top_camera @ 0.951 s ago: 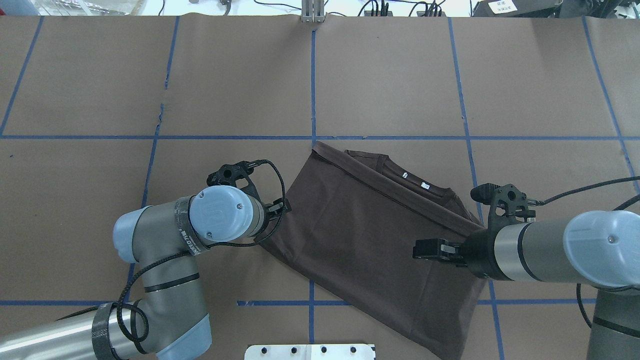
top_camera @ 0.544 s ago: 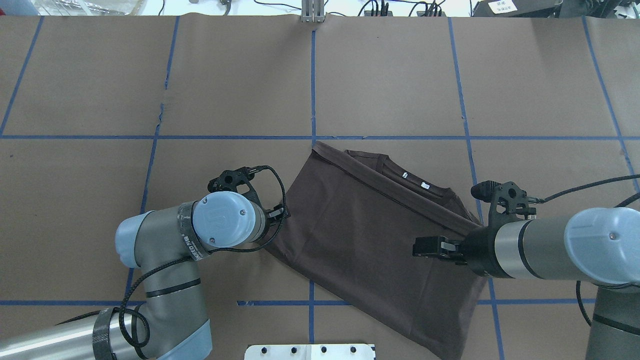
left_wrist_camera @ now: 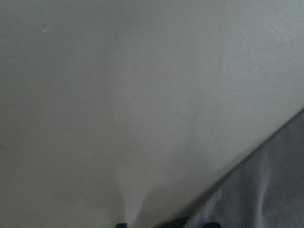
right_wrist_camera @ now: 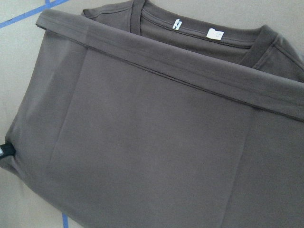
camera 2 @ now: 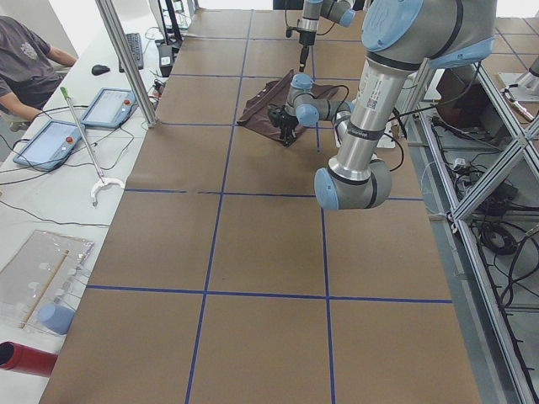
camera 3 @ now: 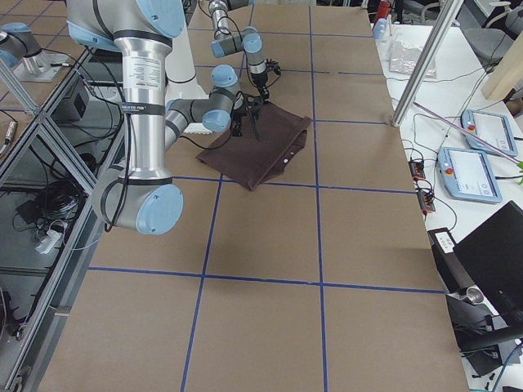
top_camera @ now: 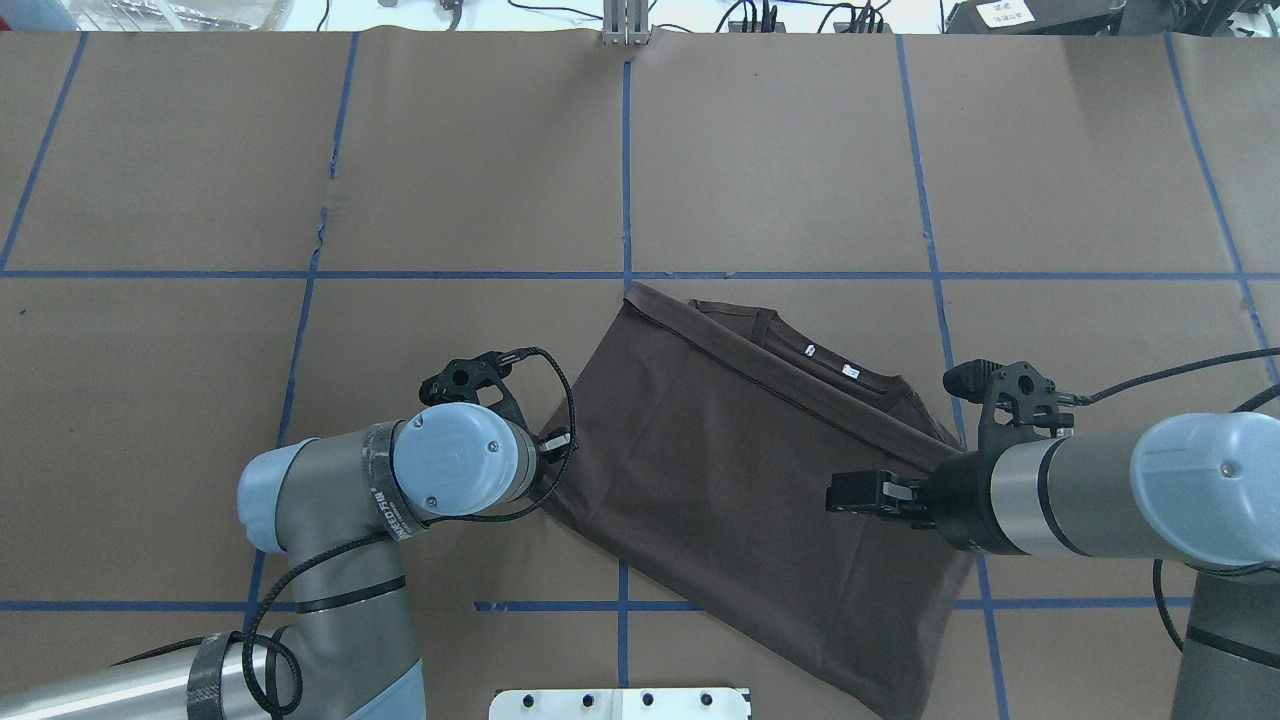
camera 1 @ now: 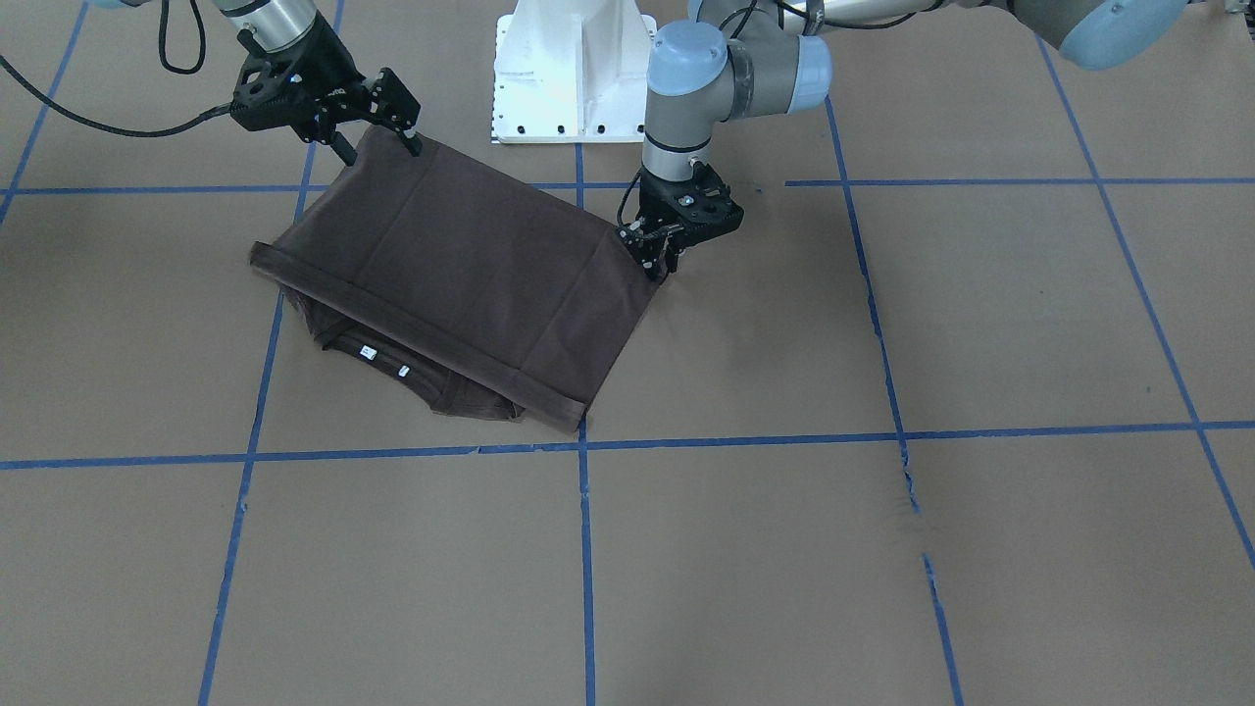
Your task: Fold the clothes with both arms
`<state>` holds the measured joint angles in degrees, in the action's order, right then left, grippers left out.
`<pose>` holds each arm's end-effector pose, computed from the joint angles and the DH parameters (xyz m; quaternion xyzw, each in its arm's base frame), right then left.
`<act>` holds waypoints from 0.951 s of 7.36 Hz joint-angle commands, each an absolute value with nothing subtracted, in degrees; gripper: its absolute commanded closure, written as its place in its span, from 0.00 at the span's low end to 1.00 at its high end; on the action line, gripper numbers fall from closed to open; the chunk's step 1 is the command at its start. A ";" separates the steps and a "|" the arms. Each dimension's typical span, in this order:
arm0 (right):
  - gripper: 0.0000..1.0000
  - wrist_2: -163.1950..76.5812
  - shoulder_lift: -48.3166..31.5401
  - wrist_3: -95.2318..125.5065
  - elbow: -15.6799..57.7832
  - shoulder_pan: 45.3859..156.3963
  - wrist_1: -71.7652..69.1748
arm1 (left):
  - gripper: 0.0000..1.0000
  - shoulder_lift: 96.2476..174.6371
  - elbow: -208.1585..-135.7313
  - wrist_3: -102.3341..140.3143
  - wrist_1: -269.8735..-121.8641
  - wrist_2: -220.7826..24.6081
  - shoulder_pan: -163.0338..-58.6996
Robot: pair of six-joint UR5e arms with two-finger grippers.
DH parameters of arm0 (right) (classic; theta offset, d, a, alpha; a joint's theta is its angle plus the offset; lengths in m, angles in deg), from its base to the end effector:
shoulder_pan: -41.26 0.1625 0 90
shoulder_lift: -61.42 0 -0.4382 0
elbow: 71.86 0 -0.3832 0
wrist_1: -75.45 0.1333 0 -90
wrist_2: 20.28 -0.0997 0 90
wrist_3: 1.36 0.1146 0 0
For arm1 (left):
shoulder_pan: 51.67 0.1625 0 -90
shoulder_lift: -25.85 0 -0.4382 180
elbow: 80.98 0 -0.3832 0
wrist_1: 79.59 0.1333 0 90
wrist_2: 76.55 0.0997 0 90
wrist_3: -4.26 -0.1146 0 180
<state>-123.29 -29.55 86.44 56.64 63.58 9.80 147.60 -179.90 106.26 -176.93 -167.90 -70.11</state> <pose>-0.3680 -0.2673 0.3319 0.0135 -0.5198 0.0915 0.8493 0.5972 -0.3368 0.2879 0.0121 0.4068 -0.2352 0.8827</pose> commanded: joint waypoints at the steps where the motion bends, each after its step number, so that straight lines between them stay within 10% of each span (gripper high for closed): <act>1: 0.00 -123.29 -29.63 86.44 56.64 63.58 9.80 | 1.00 147.58 -181.25 107.00 -174.27 -166.03 -69.43; 7: 0.00 -123.03 -29.55 86.53 56.38 63.58 9.80 | 1.00 147.75 -178.56 97.02 -173.17 -160.97 -78.54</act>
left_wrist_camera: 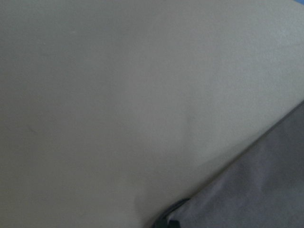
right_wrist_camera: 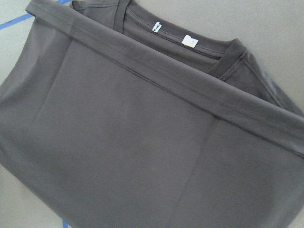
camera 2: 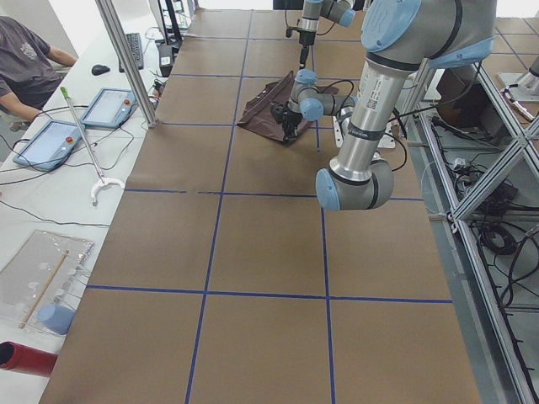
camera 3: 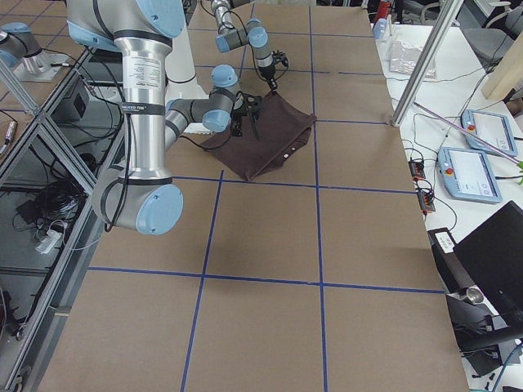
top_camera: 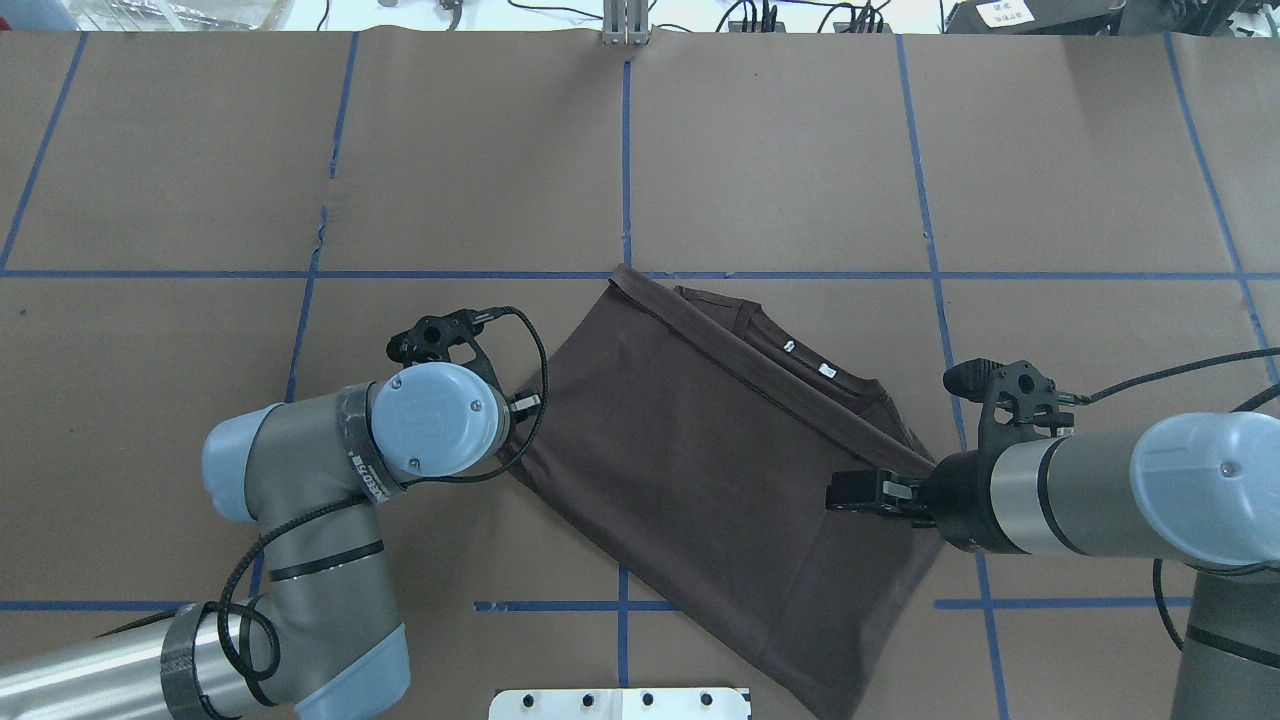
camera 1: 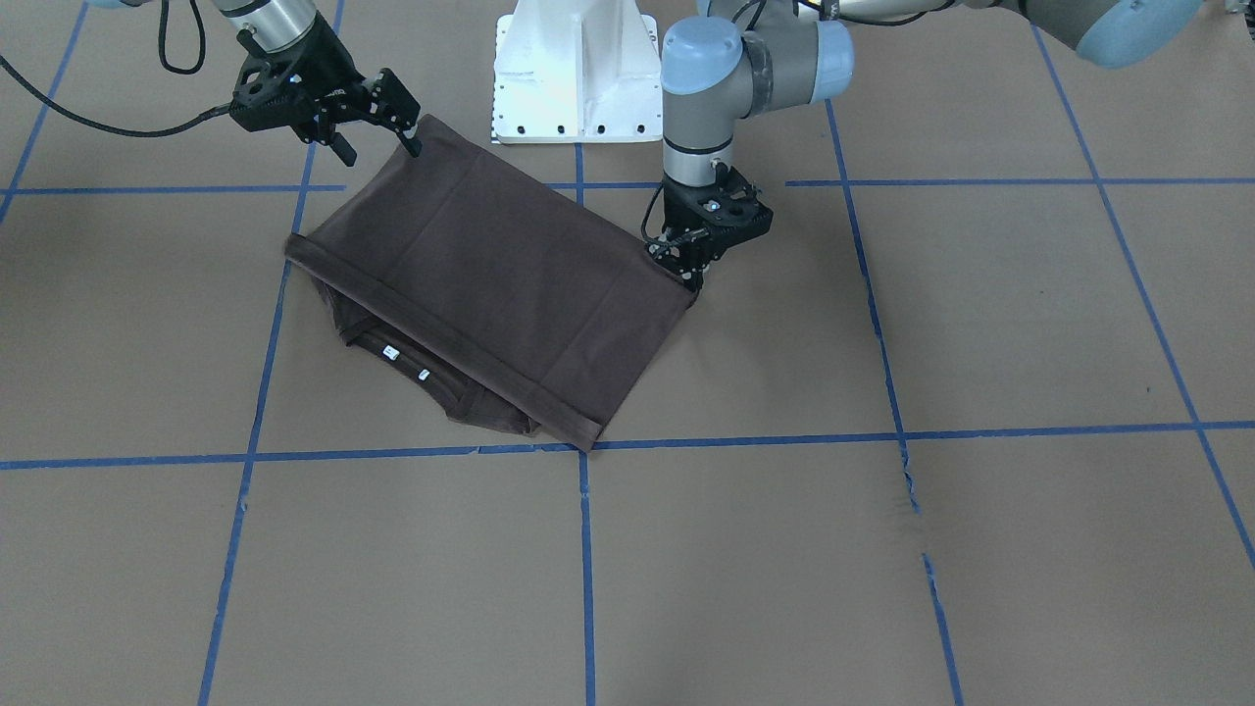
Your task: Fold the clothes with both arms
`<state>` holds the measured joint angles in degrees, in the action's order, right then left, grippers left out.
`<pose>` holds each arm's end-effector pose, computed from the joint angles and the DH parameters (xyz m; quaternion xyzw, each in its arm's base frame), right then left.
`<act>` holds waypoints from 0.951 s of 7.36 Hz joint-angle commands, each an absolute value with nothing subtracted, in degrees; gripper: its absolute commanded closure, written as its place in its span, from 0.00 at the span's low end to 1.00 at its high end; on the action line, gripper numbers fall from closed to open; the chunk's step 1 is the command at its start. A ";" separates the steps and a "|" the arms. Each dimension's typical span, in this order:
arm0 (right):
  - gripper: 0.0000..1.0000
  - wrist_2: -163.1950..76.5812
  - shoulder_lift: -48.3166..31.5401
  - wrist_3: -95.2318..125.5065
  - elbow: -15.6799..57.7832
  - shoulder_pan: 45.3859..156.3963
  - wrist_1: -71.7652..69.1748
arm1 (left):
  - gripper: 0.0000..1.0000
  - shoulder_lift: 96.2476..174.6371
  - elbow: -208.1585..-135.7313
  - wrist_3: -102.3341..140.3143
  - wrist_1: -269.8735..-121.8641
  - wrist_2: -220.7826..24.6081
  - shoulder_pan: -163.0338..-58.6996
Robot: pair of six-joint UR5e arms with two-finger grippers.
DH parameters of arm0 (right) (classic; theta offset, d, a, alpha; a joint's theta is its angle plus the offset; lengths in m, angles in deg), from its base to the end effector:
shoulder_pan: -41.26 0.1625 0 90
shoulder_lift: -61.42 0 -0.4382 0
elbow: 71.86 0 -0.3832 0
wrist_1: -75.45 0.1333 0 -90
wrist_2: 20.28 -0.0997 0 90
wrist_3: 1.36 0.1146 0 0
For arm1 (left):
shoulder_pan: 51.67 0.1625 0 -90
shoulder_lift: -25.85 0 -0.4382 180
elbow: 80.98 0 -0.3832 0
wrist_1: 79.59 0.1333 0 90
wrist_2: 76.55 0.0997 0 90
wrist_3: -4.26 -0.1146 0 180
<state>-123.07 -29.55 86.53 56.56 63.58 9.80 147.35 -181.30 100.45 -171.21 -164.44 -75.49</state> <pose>-0.3683 -0.2679 0.3326 0.0146 -0.5190 0.0933 0.8495 0.5534 -0.3946 0.2952 0.0736 0.3630 -0.2471 0.8954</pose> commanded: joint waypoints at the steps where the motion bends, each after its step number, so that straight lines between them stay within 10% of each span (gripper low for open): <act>1: 0.00 -123.03 -29.55 86.53 56.29 63.50 9.80 | 1.00 148.27 -173.31 90.72 -179.46 -160.32 -82.13; 7: 0.00 -122.68 -25.25 86.61 51.99 63.23 9.71 | 1.00 172.34 -130.68 80.21 -206.91 -160.31 -90.78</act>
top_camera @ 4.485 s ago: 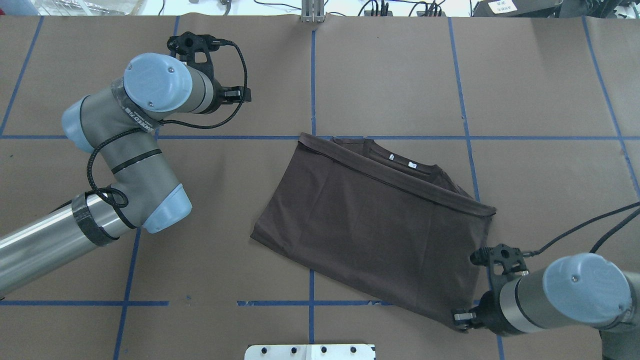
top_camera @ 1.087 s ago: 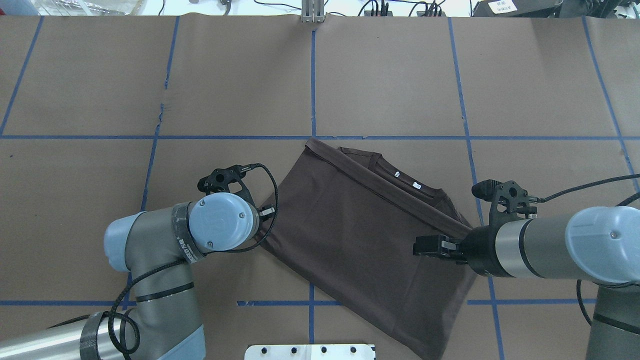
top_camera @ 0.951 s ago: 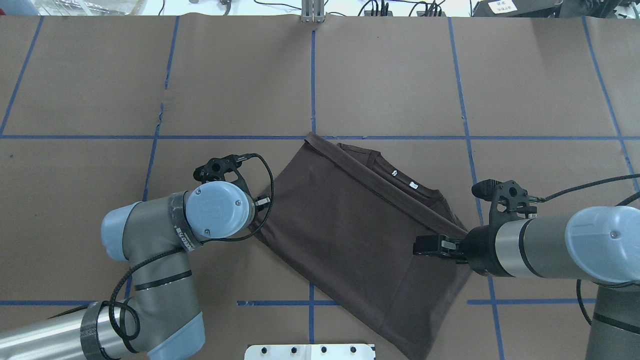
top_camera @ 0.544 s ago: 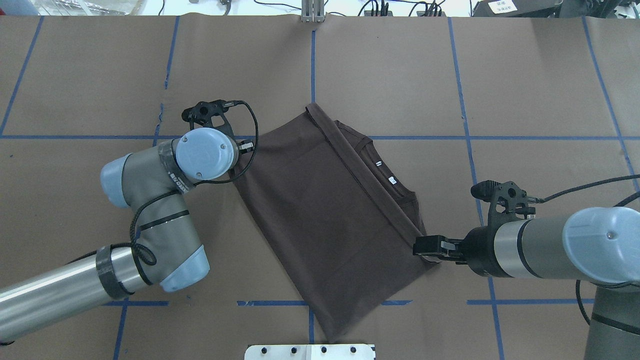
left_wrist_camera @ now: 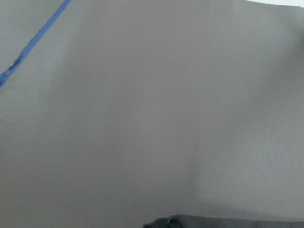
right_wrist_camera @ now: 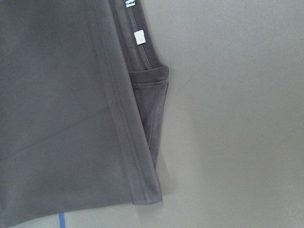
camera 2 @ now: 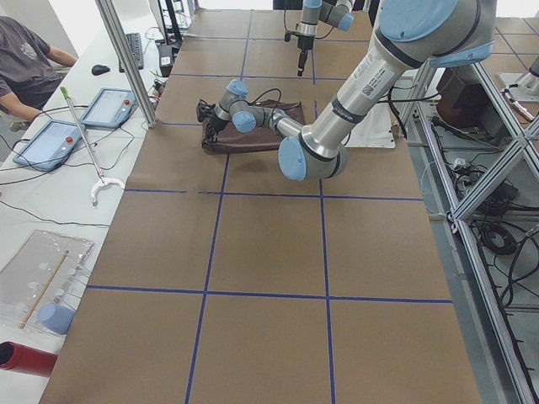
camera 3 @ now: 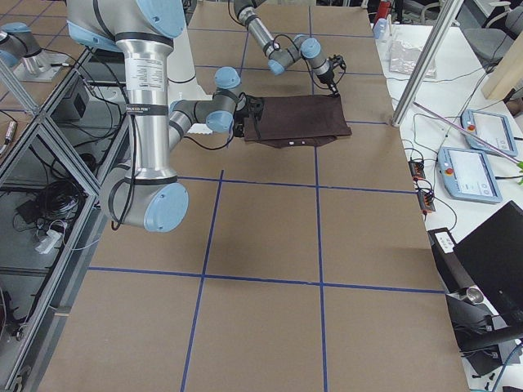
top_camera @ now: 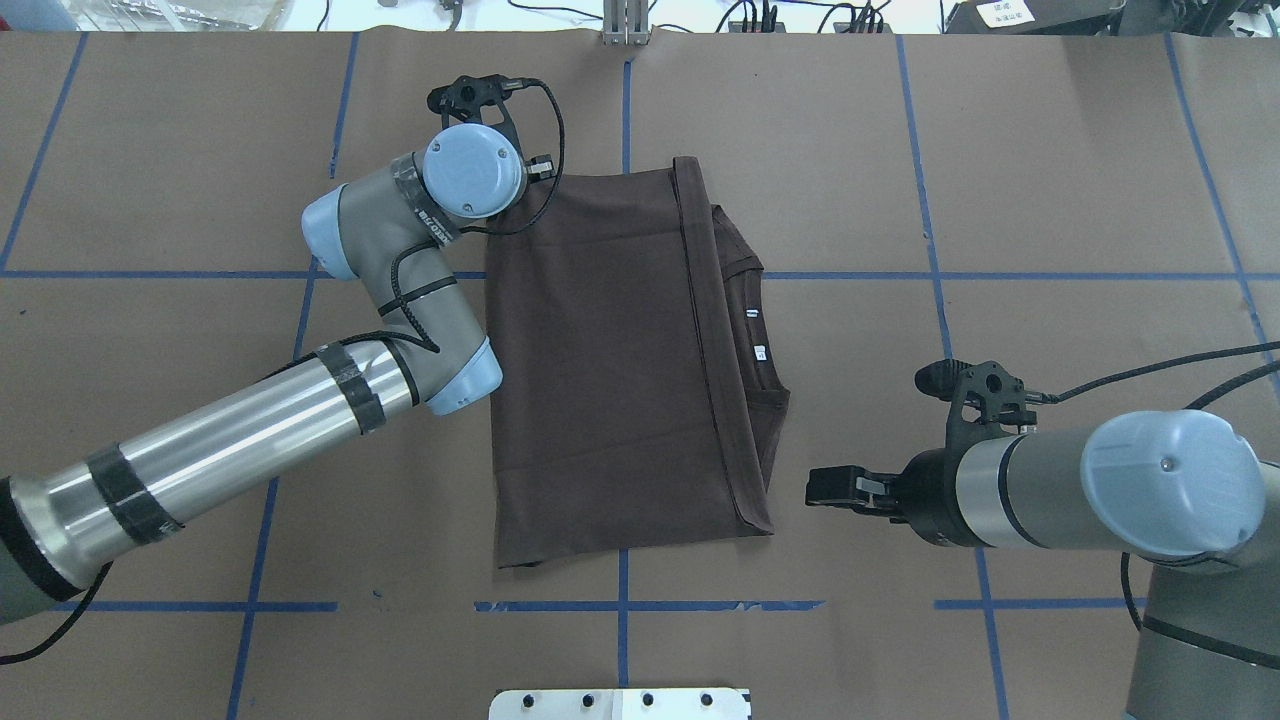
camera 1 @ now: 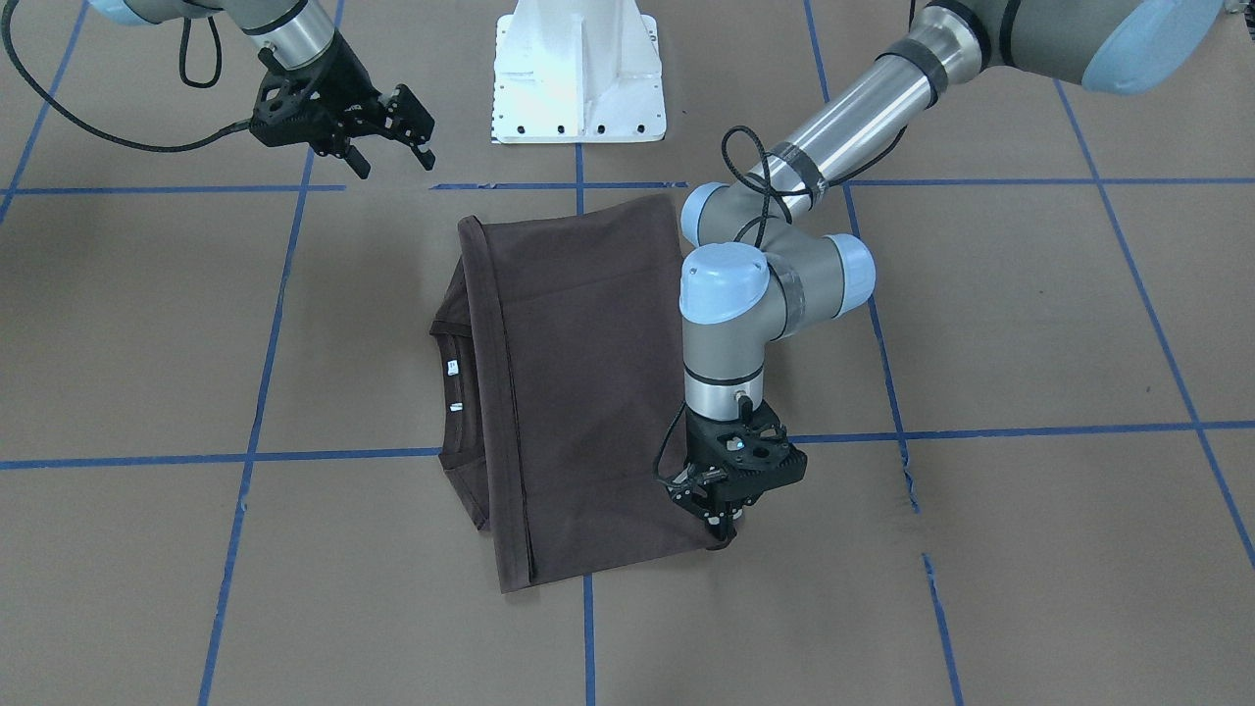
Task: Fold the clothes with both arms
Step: 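Move the right gripper to the shirt's side edge nearest it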
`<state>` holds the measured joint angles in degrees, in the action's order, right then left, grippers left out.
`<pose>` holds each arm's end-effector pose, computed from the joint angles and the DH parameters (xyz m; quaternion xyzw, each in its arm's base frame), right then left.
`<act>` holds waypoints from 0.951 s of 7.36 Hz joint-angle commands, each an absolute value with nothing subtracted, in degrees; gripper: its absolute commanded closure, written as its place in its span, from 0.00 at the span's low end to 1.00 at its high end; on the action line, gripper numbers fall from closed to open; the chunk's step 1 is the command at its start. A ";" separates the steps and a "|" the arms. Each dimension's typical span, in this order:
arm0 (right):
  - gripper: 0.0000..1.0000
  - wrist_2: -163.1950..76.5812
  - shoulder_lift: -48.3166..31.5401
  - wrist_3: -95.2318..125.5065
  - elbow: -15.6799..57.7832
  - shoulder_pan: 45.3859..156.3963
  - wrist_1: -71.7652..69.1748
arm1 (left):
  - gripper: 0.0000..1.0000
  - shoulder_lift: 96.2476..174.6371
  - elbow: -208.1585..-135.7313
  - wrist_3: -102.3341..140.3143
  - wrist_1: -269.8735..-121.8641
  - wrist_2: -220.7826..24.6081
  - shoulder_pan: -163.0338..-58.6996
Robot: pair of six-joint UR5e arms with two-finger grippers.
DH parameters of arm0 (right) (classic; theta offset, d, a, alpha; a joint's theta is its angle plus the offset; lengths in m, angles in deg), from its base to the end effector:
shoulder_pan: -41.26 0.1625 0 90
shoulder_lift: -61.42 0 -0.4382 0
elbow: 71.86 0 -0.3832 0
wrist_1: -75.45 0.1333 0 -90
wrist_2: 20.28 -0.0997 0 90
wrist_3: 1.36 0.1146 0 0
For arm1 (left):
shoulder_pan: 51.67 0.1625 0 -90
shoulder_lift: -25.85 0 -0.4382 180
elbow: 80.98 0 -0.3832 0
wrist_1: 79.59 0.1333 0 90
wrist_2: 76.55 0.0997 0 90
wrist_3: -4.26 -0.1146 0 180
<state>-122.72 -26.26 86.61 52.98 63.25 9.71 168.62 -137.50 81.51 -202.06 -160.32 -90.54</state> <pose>-0.3943 -0.2764 0.3349 0.0145 -0.5160 0.0936 0.8514 0.5795 -0.6543 0.2932 0.2338 0.3711 -0.2261 0.8698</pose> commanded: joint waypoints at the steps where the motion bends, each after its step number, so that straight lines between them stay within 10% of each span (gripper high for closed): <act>1: 0.00 -122.68 -24.98 86.53 51.81 63.32 9.71 | 0.39 172.54 -130.20 78.63 -207.90 -160.49 -90.87; 2: 0.00 -122.42 -24.89 86.53 51.81 63.23 9.54 | 0.00 172.54 -130.19 77.57 -208.08 -160.84 -90.96; 7: 0.00 -122.33 -13.25 80.05 43.92 64.46 -5.35 | 0.00 164.24 -150.24 74.75 -199.51 -172.44 -93.42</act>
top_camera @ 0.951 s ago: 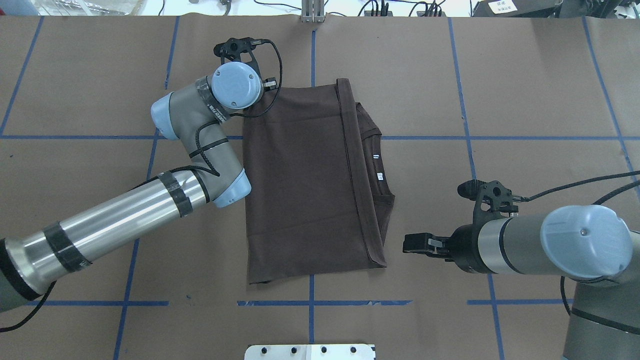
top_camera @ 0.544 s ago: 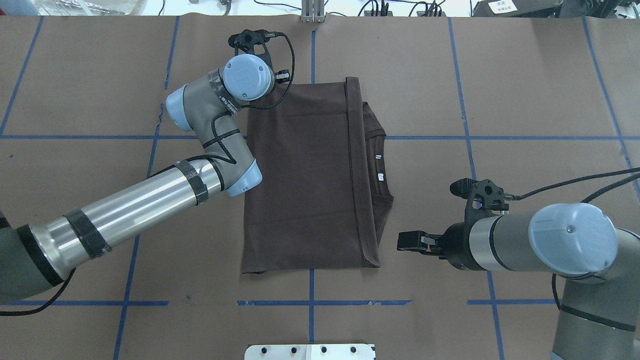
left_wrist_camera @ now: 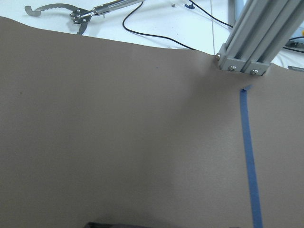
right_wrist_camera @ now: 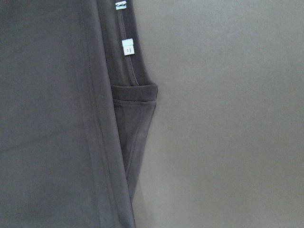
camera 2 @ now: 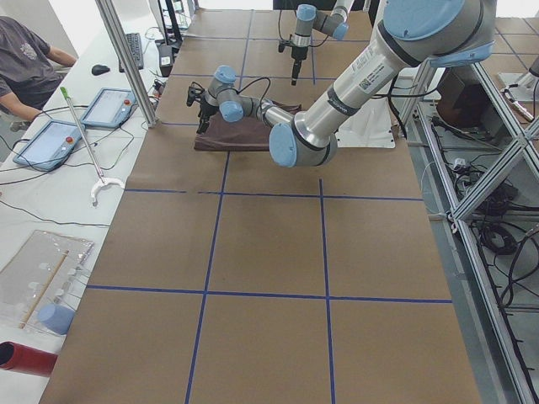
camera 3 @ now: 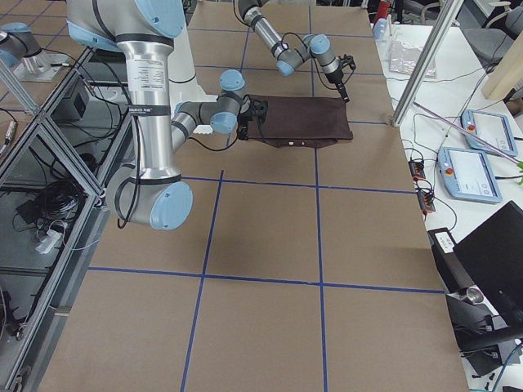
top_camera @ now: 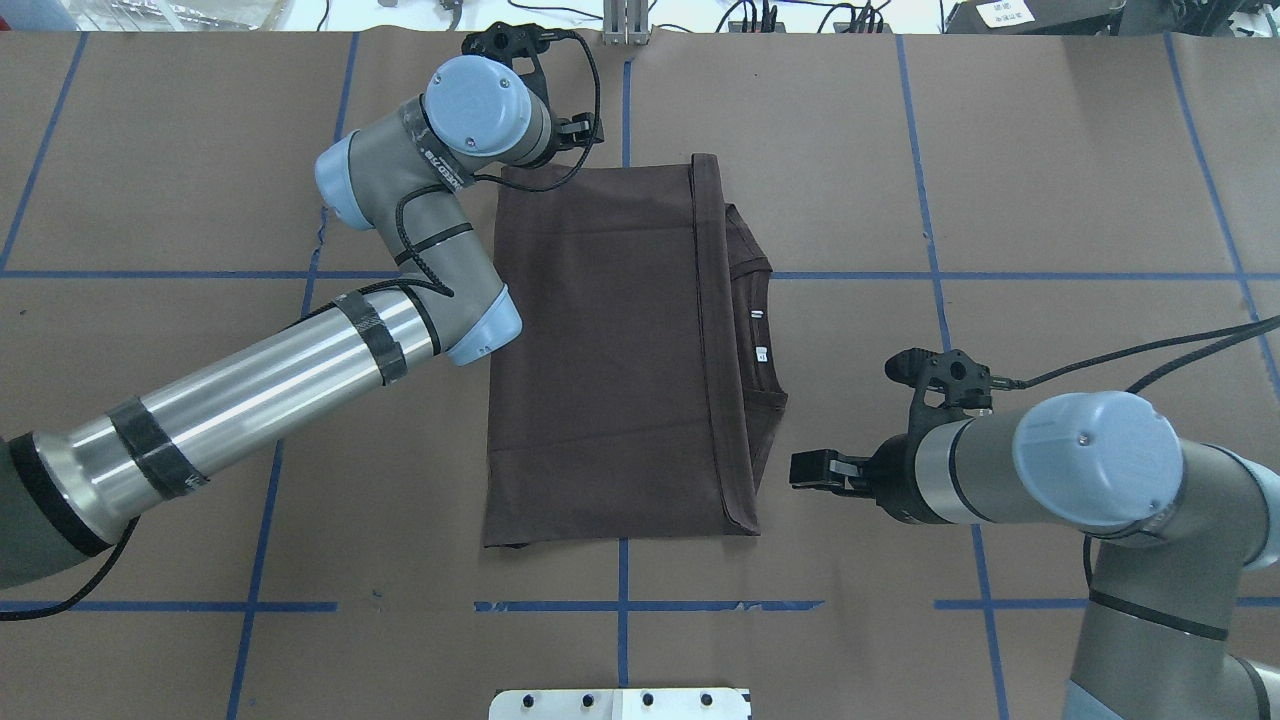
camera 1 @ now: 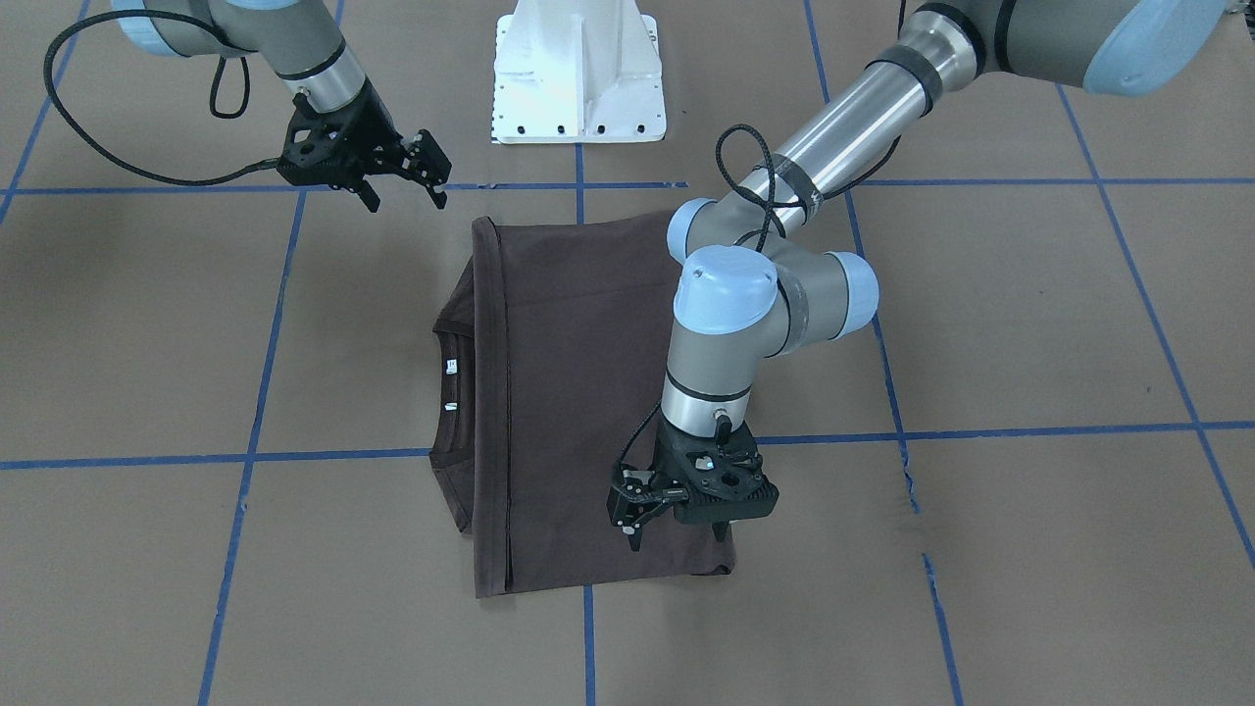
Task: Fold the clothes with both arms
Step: 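Move the right gripper to the shirt's side edge nearest it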
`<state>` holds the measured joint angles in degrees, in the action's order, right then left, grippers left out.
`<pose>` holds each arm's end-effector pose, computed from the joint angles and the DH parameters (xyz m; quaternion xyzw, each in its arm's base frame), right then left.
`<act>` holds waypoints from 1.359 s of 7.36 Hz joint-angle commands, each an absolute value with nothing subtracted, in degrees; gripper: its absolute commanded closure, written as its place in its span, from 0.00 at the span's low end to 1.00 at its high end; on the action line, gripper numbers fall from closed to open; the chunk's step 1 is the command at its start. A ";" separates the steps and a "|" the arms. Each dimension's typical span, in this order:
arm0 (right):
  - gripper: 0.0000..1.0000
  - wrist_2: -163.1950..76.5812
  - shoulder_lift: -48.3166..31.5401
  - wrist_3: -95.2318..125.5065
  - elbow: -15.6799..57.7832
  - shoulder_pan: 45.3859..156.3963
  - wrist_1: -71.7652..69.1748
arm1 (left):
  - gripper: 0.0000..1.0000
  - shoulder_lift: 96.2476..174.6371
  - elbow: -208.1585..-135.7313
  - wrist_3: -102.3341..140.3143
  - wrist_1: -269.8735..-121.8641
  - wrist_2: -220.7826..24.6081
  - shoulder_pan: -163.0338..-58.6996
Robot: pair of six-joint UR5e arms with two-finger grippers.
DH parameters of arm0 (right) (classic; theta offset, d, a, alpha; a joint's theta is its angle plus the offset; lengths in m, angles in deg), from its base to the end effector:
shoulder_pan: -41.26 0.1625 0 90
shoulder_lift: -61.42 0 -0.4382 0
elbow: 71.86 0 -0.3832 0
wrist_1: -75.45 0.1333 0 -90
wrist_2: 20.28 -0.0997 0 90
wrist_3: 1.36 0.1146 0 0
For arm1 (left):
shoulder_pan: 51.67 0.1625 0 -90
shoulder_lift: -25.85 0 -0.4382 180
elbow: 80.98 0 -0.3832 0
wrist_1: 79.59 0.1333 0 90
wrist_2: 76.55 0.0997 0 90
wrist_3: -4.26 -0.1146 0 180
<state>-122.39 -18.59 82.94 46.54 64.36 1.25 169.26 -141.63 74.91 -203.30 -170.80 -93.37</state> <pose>-0.4406 -0.3067 0.3408 0.0217 -0.4621 0.0864 0.8824 0.5528 -0.6597 0.2441 0.2172 0.4323 -0.1520 0.8619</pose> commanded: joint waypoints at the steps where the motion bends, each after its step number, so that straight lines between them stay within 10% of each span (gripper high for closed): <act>1: 0.00 -122.41 -8.94 77.76 41.72 64.46 -9.84 | 0.00 160.01 -158.59 74.75 -195.38 -172.62 -93.25; 4: 0.00 -121.53 1.54 75.11 33.47 64.29 -16.92 | 0.00 154.80 -170.87 74.75 -189.46 -174.46 -93.07; 10: 0.00 -122.33 2.27 71.32 30.80 61.57 -23.77 | 0.00 154.17 -171.15 74.75 -189.63 -174.64 -92.80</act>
<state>-122.27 2.24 71.66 30.79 61.98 -22.53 154.21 -171.14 74.75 -189.56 -174.57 -92.83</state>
